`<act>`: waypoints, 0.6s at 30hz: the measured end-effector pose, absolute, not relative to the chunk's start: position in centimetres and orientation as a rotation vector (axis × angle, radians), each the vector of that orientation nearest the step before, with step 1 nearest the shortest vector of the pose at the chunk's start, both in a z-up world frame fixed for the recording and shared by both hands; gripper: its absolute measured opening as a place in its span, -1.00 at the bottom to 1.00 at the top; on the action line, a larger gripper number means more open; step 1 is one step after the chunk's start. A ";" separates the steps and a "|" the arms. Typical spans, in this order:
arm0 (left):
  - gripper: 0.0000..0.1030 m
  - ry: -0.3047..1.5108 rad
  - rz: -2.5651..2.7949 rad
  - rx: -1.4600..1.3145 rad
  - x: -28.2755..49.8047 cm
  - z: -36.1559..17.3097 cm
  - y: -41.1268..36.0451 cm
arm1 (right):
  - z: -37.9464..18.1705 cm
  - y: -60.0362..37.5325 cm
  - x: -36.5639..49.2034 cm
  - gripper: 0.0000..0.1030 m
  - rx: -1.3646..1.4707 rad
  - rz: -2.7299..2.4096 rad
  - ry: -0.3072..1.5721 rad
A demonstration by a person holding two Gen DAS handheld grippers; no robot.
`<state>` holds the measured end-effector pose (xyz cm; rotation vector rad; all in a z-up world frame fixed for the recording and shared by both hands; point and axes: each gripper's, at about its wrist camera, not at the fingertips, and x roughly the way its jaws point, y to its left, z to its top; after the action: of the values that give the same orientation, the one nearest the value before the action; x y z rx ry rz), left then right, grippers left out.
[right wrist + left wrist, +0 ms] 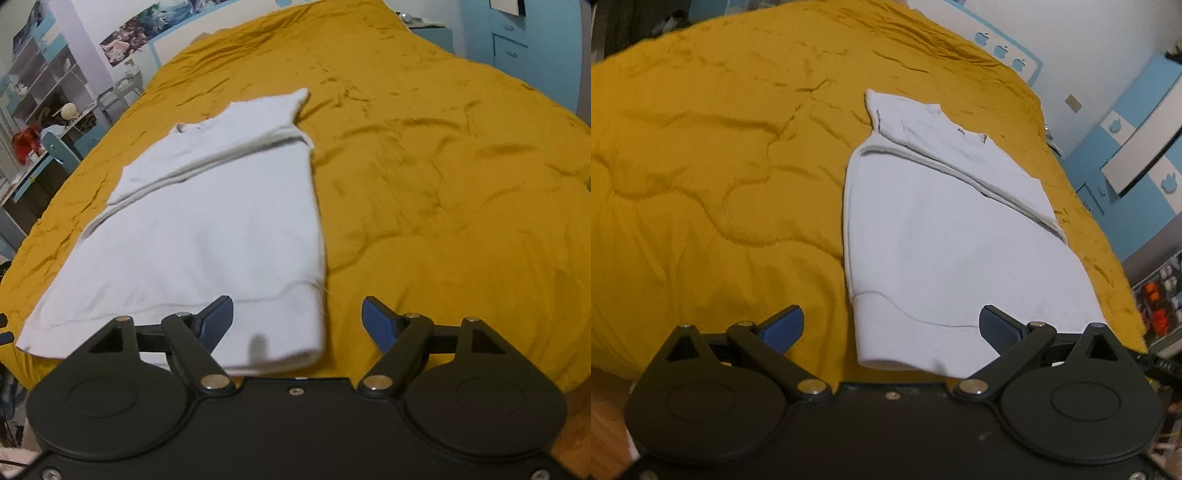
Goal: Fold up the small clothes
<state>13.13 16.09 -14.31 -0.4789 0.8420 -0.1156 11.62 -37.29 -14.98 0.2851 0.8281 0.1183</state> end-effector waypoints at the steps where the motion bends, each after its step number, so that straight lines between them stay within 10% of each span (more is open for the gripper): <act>1: 1.00 0.842 -0.109 -0.488 13.1 -14.5 16.0 | -15.2 -37.4 11.5 0.51 0.293 0.120 0.827; 12: 0.60 0.887 -0.090 -0.637 13.7 -17.5 16.2 | -15.8 -37.4 11.4 0.51 0.317 0.135 0.828; 18: -0.25 0.903 -0.137 -0.709 13.8 -17.6 16.9 | -15.9 -37.5 11.7 0.51 0.350 0.178 0.833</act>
<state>13.83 16.91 -17.63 -0.7091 0.9033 -0.1366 11.69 -37.48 -15.89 0.3505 0.8330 0.1783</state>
